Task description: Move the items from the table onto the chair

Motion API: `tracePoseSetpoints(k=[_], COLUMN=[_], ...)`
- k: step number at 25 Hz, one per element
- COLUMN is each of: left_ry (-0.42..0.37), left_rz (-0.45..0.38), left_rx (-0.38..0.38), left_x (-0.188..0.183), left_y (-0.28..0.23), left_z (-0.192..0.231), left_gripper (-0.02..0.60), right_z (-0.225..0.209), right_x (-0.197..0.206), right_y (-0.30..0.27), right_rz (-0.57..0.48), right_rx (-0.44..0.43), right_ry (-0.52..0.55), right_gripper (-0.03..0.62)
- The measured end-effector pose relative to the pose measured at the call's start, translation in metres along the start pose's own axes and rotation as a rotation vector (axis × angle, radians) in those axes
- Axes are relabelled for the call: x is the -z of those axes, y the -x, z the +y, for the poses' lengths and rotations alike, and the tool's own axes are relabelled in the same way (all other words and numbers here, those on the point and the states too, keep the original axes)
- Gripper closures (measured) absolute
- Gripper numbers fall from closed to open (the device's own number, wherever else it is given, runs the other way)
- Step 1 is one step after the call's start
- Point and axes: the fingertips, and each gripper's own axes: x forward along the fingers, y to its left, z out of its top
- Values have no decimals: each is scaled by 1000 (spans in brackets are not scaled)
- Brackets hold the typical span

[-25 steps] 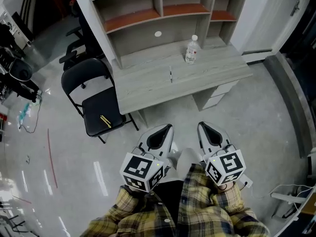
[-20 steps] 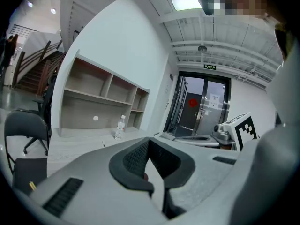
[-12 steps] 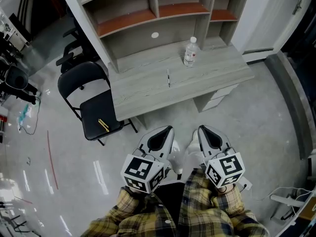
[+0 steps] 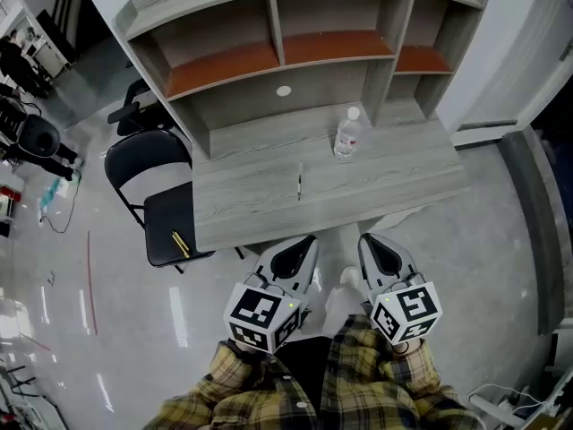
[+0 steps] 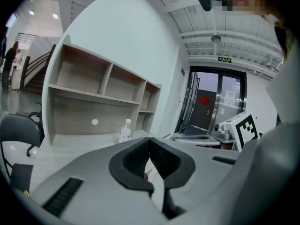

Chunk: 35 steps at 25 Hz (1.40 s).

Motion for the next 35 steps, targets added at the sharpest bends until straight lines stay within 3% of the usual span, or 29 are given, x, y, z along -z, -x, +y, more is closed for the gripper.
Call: tracePoseSetpoints(k=[7,13,22,35], left_ry=[47,107,158,150], left_rz=[24,55,85,21], left_rx=[-93,-189,-295,-251], left_x=[-26,-22,-12,-50], left_y=[-83,-121,-130,-149], left_z=[-2,3,34,114], left_gripper=[577,577,577,577], right_z=[-80,-121,-124,-106], right_x=[-30,-27,-15,-39], right_y=[-30,-45,-74,-145], right_rz=[23,85,155,163], right_rx=[-108,-200,-293,-256], right_ry=[-16,-23,-23,38], right_gripper=[577,577,577,577])
